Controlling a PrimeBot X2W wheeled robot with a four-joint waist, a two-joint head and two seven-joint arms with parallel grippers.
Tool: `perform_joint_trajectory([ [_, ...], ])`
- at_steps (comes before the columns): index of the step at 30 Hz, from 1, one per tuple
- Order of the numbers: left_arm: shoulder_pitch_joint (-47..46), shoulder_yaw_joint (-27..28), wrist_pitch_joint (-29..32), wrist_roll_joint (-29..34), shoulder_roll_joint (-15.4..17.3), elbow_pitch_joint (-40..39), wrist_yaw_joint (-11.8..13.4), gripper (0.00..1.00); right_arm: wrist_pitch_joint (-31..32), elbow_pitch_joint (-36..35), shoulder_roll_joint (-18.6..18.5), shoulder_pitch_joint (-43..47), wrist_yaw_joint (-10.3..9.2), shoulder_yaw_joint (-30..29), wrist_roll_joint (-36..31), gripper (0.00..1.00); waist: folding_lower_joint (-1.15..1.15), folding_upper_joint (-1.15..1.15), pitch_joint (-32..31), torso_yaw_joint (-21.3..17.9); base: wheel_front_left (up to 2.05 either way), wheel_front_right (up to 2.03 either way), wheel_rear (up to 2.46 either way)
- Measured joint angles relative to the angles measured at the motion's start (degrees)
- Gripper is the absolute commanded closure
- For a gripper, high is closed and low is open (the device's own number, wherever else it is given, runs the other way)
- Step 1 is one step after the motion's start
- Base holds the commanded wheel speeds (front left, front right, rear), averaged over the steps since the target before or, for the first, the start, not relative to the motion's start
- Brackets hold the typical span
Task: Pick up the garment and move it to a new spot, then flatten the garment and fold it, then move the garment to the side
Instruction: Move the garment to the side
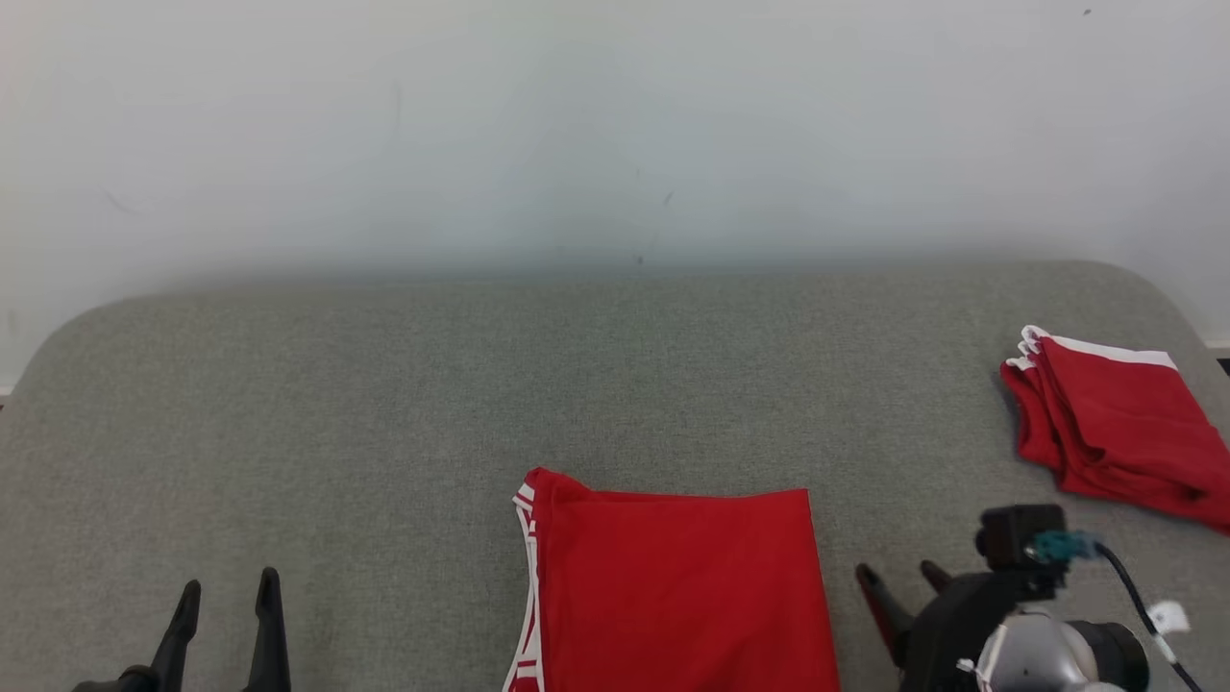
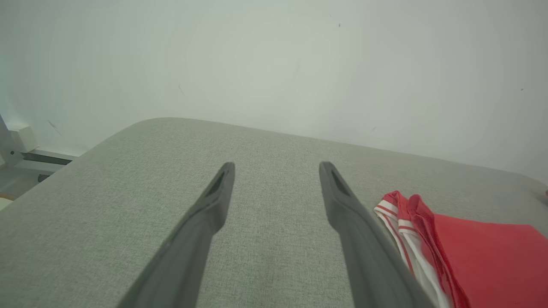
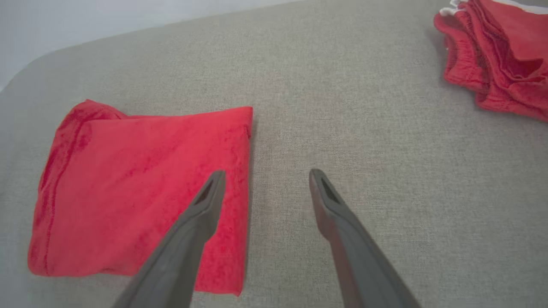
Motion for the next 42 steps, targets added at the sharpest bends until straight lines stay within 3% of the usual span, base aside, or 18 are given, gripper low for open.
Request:
perform_joint_trajectory([
  [3, 0.03, 0.33, 0.09, -0.16, 0.26, -0.82, 0.44, 0.0, 7.34, -2.04, 0.18, -1.56, 0.0, 0.19, -0.09, 0.0, 0.0, 0.0, 0.5, 0.51, 0.0, 0.0, 0.0],
  [8, 0.01, 0.29, 0.48, -0.3, 0.56, -2.09, 0.44, 0.0, 10.58, -2.2, 0.12, -2.87, 0.0, 0.11, 0.09, 0.0, 0.0, 0.0, 1.22, 1.96, 0.0, 0.0, 0.0],
  [19, -0.5, -1.01, 0.92, -0.07, 0.51, -4.25, 0.85, 0.0, 9.76, 5.82, 0.09, -7.64, 0.0, -4.97, -2.98, 0.0, 0.01, 0.0, 4.99, 6.04, 0.0, 0.0, 0.0],
  [31, -1.22, -1.49, 0.4, -0.2, 0.3, -3.31, 0.42, 0.0, 10.63, 13.24, 0.02, -7.71, 0.0, -2.49, -1.25, 0.0, 0.0, 0.0, 6.74, 8.31, 0.0, 0.0, 0.0],
  [32, -1.25, -1.53, 0.38, -0.24, 0.32, -3.24, 0.41, 0.0, 10.85, 13.74, -0.04, -7.65, 0.0, -1.86, -0.63, 0.5, 0.0, 0.0, 6.67, 8.23, 0.0, 0.0, 0.0],
  [33, -1.32, -1.59, 0.38, -0.25, 0.33, -3.22, 0.37, 0.0, 10.82, 14.05, -0.08, -7.66, 0.0, -1.32, -0.04, 0.63, 0.0, 0.0, 6.63, 8.14, 0.0, 0.0, 0.0],
  [34, -1.43, -1.66, 0.38, -0.26, 0.34, -3.22, 0.34, 0.0, 10.67, 14.26, -0.08, -7.69, 0.0, -0.85, 0.04, 0.93, 0.0, 0.0, 6.62, 7.99, 0.0, 0.0, 0.0],
  [35, -1.53, -1.74, 0.37, -0.26, 0.38, -3.21, 0.32, 0.0, 10.18, 14.25, -0.07, -7.79, 0.0, -0.48, -0.02, 1.0, 0.0, 0.0, 6.65, 7.83, 0.0, 0.0, 0.0],
  [42, -3.3, -2.24, -0.09, -0.12, 0.3, -4.23, -0.1, 0.0, 8.17, 13.23, 0.2, -14.23, 0.0, -0.51, -5.27, 1.0, 0.0, 0.01, 8.33, 6.35, 0.0, 0.0, 0.0],
])
